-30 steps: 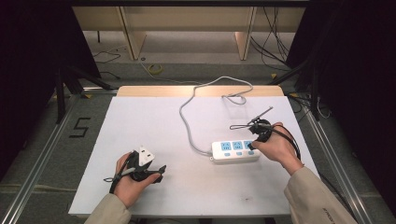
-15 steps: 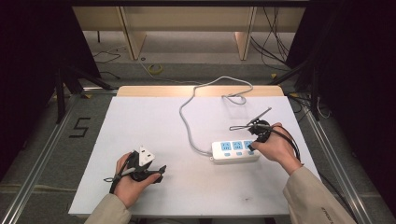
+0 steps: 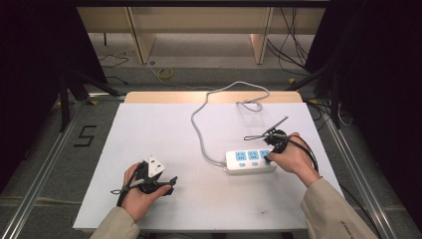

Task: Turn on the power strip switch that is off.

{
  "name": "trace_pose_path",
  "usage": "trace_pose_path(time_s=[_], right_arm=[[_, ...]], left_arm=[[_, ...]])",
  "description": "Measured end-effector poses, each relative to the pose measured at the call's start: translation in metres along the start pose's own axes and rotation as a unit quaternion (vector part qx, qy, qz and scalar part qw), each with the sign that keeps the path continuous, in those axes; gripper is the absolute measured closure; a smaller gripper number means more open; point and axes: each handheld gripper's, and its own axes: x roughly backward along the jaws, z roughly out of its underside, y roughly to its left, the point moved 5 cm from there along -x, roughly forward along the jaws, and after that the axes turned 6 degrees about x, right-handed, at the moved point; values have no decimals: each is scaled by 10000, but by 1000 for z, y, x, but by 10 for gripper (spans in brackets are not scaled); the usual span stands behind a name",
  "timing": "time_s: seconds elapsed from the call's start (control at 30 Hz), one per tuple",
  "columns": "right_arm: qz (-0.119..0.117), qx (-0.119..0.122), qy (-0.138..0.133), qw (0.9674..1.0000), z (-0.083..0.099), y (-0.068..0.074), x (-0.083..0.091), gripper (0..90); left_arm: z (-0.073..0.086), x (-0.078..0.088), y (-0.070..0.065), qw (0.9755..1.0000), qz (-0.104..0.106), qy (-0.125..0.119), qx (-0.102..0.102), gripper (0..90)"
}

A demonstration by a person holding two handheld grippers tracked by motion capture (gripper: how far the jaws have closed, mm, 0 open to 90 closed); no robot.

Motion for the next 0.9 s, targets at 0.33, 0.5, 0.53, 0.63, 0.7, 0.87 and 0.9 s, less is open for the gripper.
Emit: trace_pose_path(time_s=[0.33,0.5,0.53,0.63,0.7,0.87,0.9], right_arm=[[14,8,50,10000,0,-1,-2,900],[29,4,69,10000,0,0,-2,900],[31,1,66,10000,0,0,-2,900],[-12,-37,78,10000,0,-1,-3,900],[-15,-44,85,10000,0,-1,-3,900],[28,-11,100,9999,0,-1,-4,900],[18,-14,108,9999,0,-1,-5,900]], left_arm=[[0,0,0,10000,3,8,6,242],[0,0,0,10000,8,13,-23,242],[0,0,0,10000,9,14,-23,242],[0,0,0,10000,6,15,-23,241],[0,0,0,10000,6,15,-24,242],[0,0,-1,10000,6,9,-24,242],[0,0,-1,10000,3,9,-26,241]])
